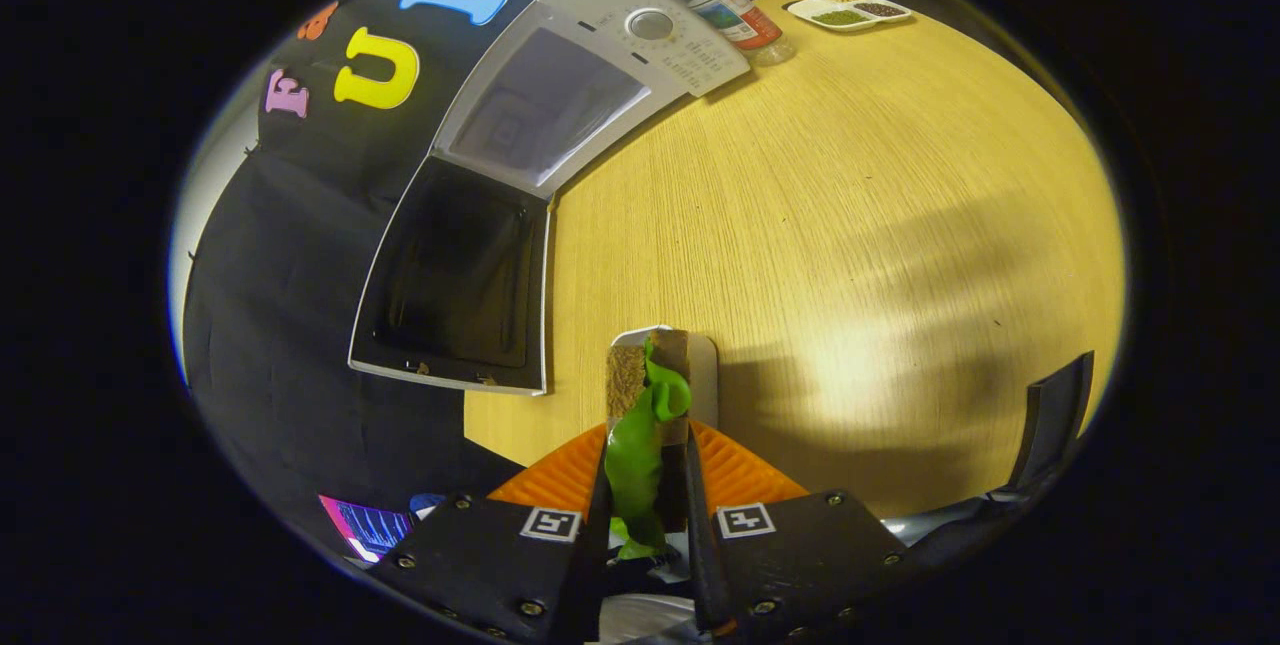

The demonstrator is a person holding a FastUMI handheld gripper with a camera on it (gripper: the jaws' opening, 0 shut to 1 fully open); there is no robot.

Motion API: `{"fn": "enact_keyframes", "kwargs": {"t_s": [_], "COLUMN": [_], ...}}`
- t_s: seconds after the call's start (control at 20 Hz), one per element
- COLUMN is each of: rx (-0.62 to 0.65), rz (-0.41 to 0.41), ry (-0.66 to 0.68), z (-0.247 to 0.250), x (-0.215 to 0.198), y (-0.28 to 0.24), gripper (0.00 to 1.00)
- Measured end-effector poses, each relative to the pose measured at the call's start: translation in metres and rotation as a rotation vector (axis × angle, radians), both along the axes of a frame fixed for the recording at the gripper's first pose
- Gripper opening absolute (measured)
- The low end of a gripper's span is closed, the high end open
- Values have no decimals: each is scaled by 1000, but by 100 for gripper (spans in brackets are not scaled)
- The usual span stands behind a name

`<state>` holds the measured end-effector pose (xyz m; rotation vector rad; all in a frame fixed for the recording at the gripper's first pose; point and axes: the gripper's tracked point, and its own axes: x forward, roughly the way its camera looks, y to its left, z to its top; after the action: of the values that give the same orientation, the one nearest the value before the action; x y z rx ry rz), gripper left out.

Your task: Open the microwave, put the food inside, and close the microwave door.

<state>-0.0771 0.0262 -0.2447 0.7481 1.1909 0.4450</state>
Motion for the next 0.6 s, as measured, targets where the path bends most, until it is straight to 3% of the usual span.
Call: {"fn": "enact_keyframes", "kwargs": {"t_s": [0.6], "rx": [150], "rz": [-173], "ry": [-148], "z": [60], "x": [74], "y": [24], "gripper": [35]}}
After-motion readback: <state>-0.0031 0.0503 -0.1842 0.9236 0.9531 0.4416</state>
